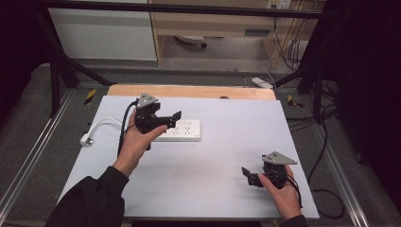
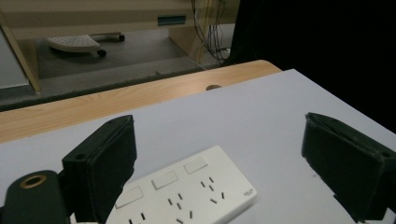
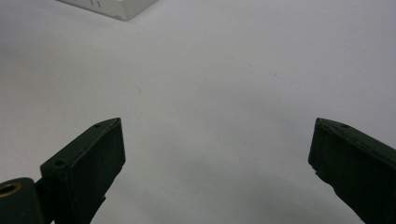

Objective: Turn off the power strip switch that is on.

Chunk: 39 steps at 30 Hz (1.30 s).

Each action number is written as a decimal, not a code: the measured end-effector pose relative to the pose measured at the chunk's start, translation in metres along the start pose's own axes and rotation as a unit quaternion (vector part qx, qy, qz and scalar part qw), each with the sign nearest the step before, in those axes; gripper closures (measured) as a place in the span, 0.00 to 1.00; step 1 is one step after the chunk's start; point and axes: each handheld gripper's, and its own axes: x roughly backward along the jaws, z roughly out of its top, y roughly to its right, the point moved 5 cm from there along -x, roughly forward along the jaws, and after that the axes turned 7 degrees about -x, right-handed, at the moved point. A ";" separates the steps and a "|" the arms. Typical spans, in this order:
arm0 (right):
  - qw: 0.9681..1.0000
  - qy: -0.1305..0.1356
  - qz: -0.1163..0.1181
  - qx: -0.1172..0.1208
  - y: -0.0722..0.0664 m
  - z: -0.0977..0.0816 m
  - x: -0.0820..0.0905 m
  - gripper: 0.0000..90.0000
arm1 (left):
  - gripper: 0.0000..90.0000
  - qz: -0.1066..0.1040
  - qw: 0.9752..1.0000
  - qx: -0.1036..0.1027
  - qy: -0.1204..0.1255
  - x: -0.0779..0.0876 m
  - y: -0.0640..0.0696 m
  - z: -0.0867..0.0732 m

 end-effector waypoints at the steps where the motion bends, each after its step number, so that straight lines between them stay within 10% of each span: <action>1: 1.000 0.002 0.000 0.000 -0.001 0.000 0.002 0.05 | 0.11 0.000 1.000 0.006 0.001 -0.003 -0.002 0.001; 39: 1.000 0.004 0.006 0.003 -0.002 0.002 0.002 0.05 | 0.23 0.020 0.999 -0.019 0.016 -0.053 0.011 0.006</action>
